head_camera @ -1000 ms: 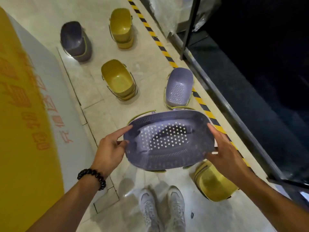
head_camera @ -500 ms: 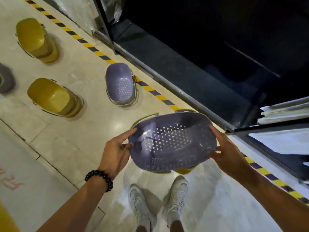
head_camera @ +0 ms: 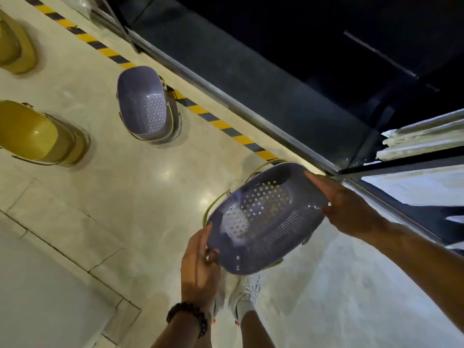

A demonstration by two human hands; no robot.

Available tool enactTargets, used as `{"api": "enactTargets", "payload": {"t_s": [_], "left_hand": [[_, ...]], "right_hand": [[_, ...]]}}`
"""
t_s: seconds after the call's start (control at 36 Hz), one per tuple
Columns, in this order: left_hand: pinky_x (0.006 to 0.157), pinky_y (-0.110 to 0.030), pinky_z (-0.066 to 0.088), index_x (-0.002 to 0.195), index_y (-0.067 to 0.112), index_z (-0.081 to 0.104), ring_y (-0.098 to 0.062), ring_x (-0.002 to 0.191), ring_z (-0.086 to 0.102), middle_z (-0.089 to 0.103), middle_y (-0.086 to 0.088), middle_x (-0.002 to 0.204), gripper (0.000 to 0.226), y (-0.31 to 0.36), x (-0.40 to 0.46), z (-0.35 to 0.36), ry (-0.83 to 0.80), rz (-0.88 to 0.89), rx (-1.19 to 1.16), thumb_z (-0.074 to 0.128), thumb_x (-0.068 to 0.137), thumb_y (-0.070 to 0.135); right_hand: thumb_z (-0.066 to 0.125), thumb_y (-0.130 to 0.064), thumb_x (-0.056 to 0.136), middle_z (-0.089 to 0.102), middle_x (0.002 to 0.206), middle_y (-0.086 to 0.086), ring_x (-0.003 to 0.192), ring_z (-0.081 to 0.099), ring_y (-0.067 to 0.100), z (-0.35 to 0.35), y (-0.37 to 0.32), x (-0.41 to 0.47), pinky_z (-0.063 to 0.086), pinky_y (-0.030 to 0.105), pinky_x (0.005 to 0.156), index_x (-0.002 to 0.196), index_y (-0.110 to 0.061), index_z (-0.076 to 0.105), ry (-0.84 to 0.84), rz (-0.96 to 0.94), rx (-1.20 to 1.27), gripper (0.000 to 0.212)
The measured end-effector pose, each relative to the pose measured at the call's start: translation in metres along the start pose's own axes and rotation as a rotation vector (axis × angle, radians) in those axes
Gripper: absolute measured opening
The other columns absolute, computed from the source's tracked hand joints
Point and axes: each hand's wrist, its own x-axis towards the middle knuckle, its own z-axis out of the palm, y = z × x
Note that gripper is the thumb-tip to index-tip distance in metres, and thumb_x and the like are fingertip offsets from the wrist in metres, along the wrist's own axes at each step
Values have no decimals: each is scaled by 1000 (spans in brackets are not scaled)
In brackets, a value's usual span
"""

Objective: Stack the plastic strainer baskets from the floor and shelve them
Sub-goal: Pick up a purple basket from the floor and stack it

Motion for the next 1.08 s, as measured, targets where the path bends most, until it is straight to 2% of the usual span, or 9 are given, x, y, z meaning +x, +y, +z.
{"api": "enactTargets", "payload": {"t_s": [0.08, 0.17, 0.25, 0.33, 0.44, 0.61, 0.81, 0.89, 1.08], "left_hand": [[90, -45, 61, 137, 10, 65, -31, 105, 72, 67, -8, 131, 56, -29, -9, 33, 95, -16, 97, 67, 86, -13], [97, -50, 58, 142, 22, 62, -26, 114, 69, 66, 2, 138, 62, -50, -9, 61, 124, -207, 72, 69, 88, -6], [101, -45, 57, 143, 28, 60, -19, 119, 67, 65, 7, 141, 62, -68, -8, 84, 117, -289, 9, 72, 89, -1], [101, -34, 53, 145, 28, 55, -16, 122, 65, 61, 5, 145, 61, -84, -1, 103, 70, -345, -8, 73, 92, 5], [111, -36, 48, 145, 25, 57, -18, 130, 61, 61, 5, 146, 58, -95, 11, 126, 90, -370, 78, 74, 92, 7], [100, -53, 57, 144, 15, 58, -30, 119, 68, 57, -4, 146, 57, -125, 26, 152, 72, -313, 21, 70, 92, -3], [94, -51, 59, 142, 18, 57, -27, 110, 71, 59, -1, 140, 58, -164, 47, 175, 47, -287, 93, 72, 89, 0], [92, -50, 60, 141, 20, 56, -25, 111, 70, 59, 0, 139, 57, -180, 52, 180, 45, -280, 95, 71, 90, 2], [85, -43, 63, 143, 28, 52, -17, 106, 71, 55, 7, 142, 63, -188, 54, 182, 21, -225, 182, 75, 89, 6]], "right_hand": [[44, -19, 109, 46, 157, -1, 141, 45, 18, 8, 27, 31, 34, 23, 112, 157, -29, 33, -107, 3, -151, 50], [48, -16, 108, 40, 162, -4, 149, 37, 19, 15, 42, 58, 32, 38, 121, 158, -32, 35, -124, -64, -260, 53], [31, -43, 111, 45, 152, -10, 145, 41, 12, 26, 45, 81, 34, 12, 110, 145, -41, 40, -189, -165, -379, 35], [36, -32, 100, 33, 159, -6, 145, 28, -6, 29, 50, 96, 17, -7, 102, 156, -20, 36, -193, -167, -261, 57], [57, 5, 93, 30, 166, 5, 153, 29, 24, 38, 73, 111, 15, 24, 119, 161, -14, 28, -197, -210, -477, 76], [57, 7, 92, 28, 168, 4, 152, 31, 30, 64, 100, 132, 33, 46, 121, 162, -19, 26, -144, -198, -494, 81], [58, -7, 99, 7, 173, 3, 137, 51, 31, 91, 125, 153, 42, 46, 115, 163, -33, -5, -193, -71, -568, 93], [56, -3, 99, -12, 172, -1, 146, 41, 28, 99, 135, 160, 44, 43, 112, 162, -27, -7, -182, -147, -596, 92], [61, 7, 92, 7, 173, -4, 155, 27, 22, 113, 161, 164, 45, 44, 111, 164, -28, 7, -86, -232, -527, 96]]}}
